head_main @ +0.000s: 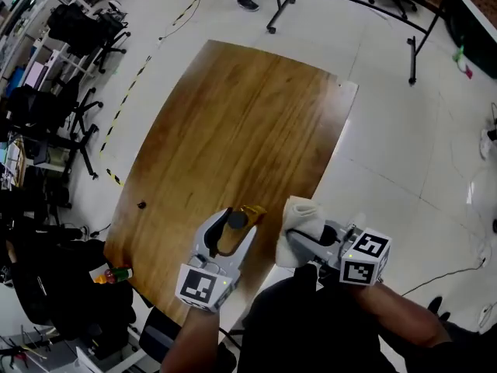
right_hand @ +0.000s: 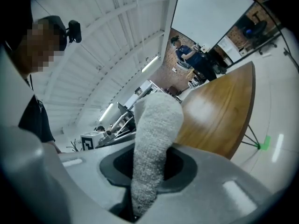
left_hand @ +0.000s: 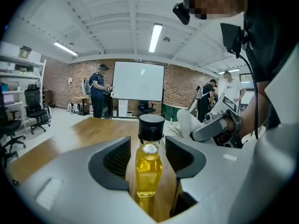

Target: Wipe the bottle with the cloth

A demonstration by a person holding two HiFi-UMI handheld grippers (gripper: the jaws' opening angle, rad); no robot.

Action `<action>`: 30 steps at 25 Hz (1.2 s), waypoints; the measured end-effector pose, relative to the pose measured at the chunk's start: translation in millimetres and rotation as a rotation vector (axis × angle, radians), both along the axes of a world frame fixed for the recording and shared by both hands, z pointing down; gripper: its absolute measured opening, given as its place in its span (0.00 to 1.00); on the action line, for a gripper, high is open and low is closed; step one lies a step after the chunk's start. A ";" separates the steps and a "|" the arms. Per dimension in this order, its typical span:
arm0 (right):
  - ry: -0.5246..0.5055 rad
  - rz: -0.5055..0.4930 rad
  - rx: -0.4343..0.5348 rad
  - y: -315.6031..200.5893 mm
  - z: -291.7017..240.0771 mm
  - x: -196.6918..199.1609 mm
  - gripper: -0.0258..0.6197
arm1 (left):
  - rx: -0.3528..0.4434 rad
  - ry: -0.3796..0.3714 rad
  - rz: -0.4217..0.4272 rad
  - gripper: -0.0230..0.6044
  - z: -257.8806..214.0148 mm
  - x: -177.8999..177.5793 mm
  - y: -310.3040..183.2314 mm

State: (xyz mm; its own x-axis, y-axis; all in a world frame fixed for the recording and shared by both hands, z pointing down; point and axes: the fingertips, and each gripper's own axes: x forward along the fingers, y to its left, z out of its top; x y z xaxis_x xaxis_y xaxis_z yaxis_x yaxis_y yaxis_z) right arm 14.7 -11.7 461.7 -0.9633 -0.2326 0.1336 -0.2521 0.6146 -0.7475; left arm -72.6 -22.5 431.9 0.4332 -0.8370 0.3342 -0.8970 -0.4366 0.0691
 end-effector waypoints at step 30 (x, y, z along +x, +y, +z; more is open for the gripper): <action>-0.125 0.116 -0.008 -9.1 56.7 -62.7 0.15 | -0.025 -0.018 -0.166 0.29 12.9 -0.3 -7.3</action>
